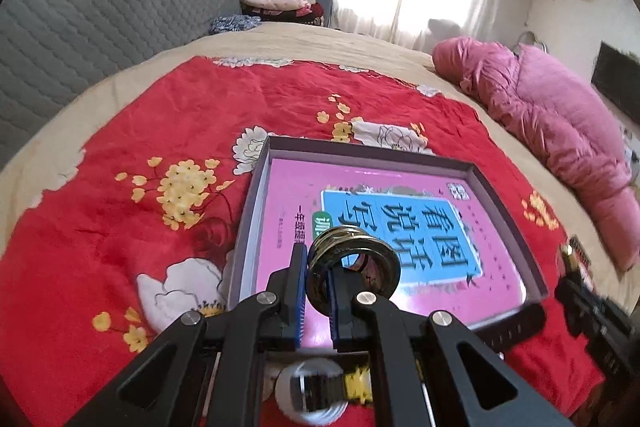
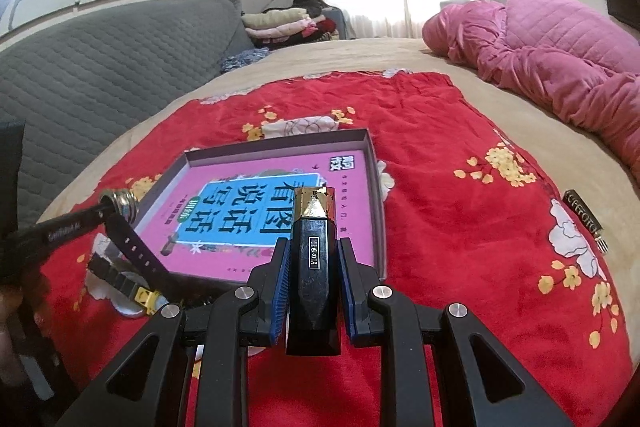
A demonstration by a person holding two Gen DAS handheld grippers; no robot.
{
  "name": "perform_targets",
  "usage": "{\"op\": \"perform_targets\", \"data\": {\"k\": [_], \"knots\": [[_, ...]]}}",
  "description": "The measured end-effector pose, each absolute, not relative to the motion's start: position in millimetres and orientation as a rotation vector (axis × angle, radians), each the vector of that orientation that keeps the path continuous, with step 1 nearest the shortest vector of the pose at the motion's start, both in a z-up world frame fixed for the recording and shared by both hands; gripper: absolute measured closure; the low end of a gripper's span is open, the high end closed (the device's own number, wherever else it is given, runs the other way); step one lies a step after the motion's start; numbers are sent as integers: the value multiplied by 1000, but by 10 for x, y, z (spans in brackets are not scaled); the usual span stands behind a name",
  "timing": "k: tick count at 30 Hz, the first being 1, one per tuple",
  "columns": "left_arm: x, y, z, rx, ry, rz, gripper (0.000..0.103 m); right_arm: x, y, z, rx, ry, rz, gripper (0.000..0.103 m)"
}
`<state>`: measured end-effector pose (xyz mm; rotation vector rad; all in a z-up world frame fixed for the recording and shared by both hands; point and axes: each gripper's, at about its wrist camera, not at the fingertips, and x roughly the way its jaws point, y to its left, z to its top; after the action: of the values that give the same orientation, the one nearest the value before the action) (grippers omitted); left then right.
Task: Organize rigid objects
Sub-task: 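Carry the black stick into the box with right gripper while left holds cylinder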
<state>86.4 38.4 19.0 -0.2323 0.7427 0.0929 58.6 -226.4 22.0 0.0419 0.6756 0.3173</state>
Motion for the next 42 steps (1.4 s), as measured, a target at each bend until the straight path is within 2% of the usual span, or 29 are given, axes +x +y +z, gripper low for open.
{"op": "perform_targets", "data": {"k": [16,26,42], "knots": [[1032,555,-32,-289,807,44,94,703,-2065,235,-37,697,235,80],[1003,570,-22,-263,786,41,94,943,-2019,245,-14,746,224,80],[1042,575,-88,-256,806,50,94,1288,-1971,12,-14,833,191,80]]}}
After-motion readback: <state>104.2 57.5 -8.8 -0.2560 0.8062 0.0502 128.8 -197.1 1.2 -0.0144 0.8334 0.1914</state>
